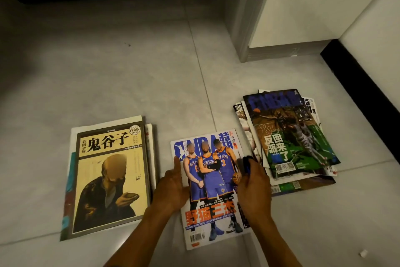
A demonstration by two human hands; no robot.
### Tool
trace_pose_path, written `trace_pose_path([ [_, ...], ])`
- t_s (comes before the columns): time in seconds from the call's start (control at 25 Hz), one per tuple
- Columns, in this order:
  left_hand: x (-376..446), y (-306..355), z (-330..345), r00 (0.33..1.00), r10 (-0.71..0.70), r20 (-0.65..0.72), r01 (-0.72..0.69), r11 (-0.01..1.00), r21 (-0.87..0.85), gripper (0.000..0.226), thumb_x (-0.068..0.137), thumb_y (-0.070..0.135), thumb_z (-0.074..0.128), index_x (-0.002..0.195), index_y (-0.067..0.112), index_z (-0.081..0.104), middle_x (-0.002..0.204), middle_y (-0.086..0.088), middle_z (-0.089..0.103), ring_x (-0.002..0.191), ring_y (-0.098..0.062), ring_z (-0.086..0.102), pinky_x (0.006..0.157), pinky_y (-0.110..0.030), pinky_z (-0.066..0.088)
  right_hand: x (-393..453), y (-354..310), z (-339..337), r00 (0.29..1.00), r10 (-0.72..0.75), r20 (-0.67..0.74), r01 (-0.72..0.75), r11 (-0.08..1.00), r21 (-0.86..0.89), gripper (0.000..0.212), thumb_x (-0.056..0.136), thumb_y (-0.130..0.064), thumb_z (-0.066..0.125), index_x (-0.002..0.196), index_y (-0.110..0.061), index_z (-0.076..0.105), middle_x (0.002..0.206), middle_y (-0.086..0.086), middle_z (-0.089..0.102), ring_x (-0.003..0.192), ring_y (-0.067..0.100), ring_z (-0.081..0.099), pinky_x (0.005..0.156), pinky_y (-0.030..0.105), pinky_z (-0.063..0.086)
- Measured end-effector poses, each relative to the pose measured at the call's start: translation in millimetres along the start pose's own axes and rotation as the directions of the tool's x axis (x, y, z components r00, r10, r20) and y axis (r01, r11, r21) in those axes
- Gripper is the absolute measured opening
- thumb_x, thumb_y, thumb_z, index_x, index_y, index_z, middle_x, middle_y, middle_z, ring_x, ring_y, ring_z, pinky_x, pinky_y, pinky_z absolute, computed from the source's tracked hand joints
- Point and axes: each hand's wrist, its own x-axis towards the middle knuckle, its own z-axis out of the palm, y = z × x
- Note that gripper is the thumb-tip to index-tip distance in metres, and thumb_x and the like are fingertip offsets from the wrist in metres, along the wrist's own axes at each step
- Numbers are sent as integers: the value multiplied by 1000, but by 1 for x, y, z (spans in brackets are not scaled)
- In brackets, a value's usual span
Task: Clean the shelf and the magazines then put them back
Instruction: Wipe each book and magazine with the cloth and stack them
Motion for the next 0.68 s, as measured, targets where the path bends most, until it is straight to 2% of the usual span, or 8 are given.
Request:
trace_pose_path([
  [0.08, -1, -5, 4, 999, -2, -50, 3, 1000, 20, 98, 86, 45, 65, 153, 27, -5, 141, -10, 44, 125, -23, 50, 98, -39, 49, 4, -3, 8, 1000, 2, -6, -2, 1000, -28, 48, 90, -17, 62, 136, -17, 47, 132, 8, 54, 121, 29, 53, 92, 49, 52],
  [0.2, -3, -4, 6, 999, -22, -48, 24, 998, 50, 97, 86, 46, 64, 152, 27, -4, 139, -10, 43, 122, -23, 51, 96, -37, 50, 14, -5, 2, 987, 158, 11, -157, 968, 196, 36, 95, -23, 56, 130, -16, 50, 120, 8, 60, 110, 27, 59, 91, 47, 52],
  [0.32, -2, -2, 7, 999, -20, -44, 23, 997, 71, 98, 87, 45, 64, 152, 28, -6, 139, -11, 42, 121, -23, 51, 96, -38, 50, 25, -6, -25, 951, 282, 123, -305, 812, 497, 19, 99, -26, 50, 114, -16, 57, 93, 13, 65, 77, 23, 60, 67, 36, 51],
  [0.36, -2, -2, 6, 999, -25, -41, 28, 996, 79, 98, 87, 44, 64, 152, 27, -7, 140, -11, 42, 121, -22, 51, 96, -37, 50, 24, -9, -31, 955, 263, 139, -297, 805, 513, 17, 99, -27, 50, 109, -16, 57, 87, 14, 64, 69, 22, 59, 61, 35, 49],
  [0.44, 1, -4, 4, 999, -17, -33, 19, 998, 54, 99, 86, 43, 67, 152, 28, -5, 140, -10, 43, 123, -23, 50, 97, -37, 50, 24, -16, -34, 972, 169, 162, -222, 884, 412, 19, 97, -31, 53, 107, -16, 57, 83, 9, 64, 67, 20, 60, 60, 34, 50],
  [0.56, 0, -3, -5, 998, -33, 61, 33, 999, 6, 96, 86, 39, 68, 153, 28, 0, 142, -7, 44, 126, -23, 50, 97, -35, 49, 27, -26, -32, 984, 41, 173, -70, 983, 167, 31, 91, -28, 64, 118, -18, 52, 103, 4, 66, 90, 23, 64, 77, 35, 53],
  [0.64, -4, 6, -20, 997, -18, 81, 8, 992, 124, 83, 87, 39, 66, 151, 28, 15, 139, -4, 47, 123, -20, 51, 95, -31, 48, 23, -35, -39, 985, -63, 161, 25, 974, 227, 29, 90, -15, 65, 115, -20, 53, 106, 2, 65, 94, 20, 63, 77, 33, 54],
  [0.68, -8, 15, -31, 1000, 18, 11, -20, 983, 182, 73, 86, 39, 67, 147, 28, 28, 137, -3, 48, 122, -19, 51, 96, -31, 48, 17, -38, -46, 979, -138, 153, 90, 954, 285, 28, 89, -10, 65, 111, -23, 54, 104, -4, 64, 94, 13, 63, 78, 28, 54],
])
